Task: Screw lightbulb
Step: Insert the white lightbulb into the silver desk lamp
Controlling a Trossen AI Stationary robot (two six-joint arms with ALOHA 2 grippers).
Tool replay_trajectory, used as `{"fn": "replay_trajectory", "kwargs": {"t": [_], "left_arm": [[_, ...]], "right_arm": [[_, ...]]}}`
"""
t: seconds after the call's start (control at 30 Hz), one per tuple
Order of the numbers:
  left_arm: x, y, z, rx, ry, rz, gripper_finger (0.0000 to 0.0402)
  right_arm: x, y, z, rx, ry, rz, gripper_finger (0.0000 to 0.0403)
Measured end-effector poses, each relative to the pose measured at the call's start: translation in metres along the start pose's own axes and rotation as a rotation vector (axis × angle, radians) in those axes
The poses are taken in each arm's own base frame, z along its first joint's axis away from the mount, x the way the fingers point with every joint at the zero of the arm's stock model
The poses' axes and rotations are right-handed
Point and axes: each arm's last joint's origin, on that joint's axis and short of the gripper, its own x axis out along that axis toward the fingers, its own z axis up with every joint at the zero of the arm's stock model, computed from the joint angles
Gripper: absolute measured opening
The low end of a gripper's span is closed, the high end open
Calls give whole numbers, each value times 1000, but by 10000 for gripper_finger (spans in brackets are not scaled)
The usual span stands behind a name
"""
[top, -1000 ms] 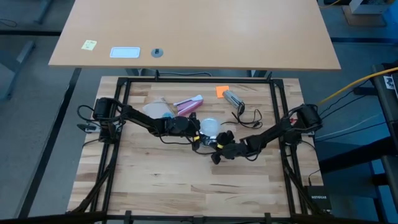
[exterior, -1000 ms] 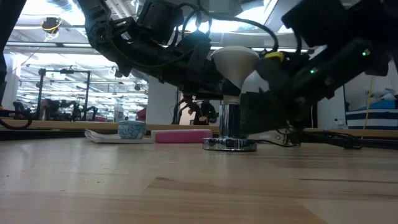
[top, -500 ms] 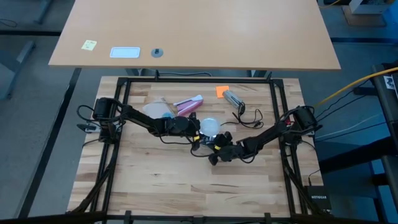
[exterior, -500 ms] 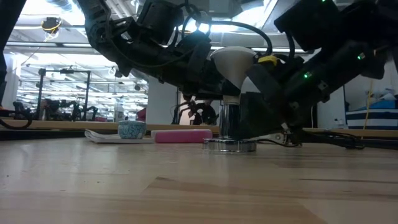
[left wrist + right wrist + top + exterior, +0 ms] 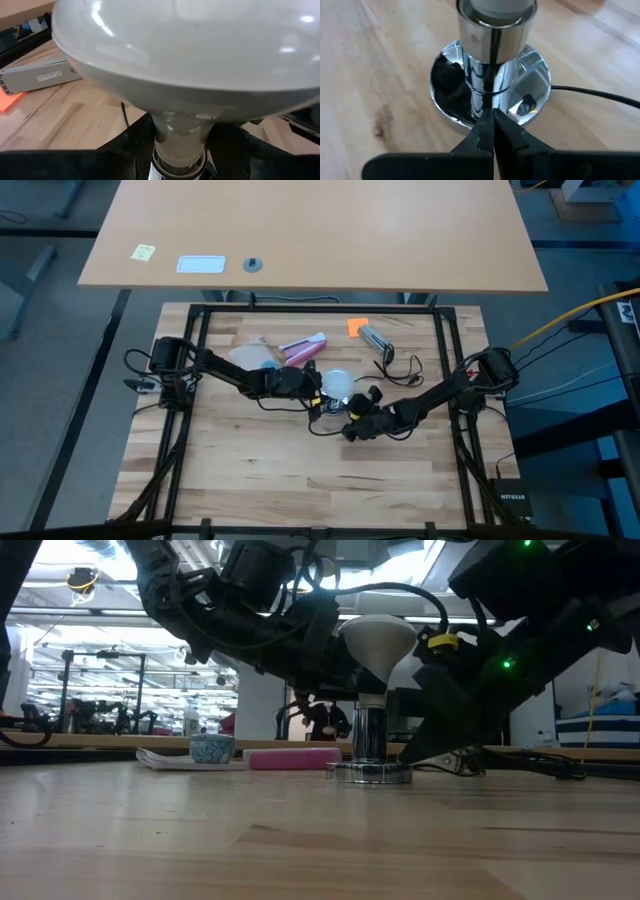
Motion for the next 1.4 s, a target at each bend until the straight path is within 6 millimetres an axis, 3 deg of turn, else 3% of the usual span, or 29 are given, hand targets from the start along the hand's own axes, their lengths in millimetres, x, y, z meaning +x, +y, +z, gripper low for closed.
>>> {"fn": "replay_trajectory", "kwargs": {"t": [0.33,0.53,0.87,1.4], "left_arm": [[0,-4,0,-1,0,-5,150],[0,-4,0,2,1,-13,150],[0,-2,0,-2,3,-16,150],[0,-2,0,7,1,-12,150]], "right_arm": [[11,-16,10,6,-12,-87,1],[2,-20,19,-35,-6,-56,1],[-11,-4,31,27,3,215,1],[-25,17,14,-87,-24,250,1]]}}
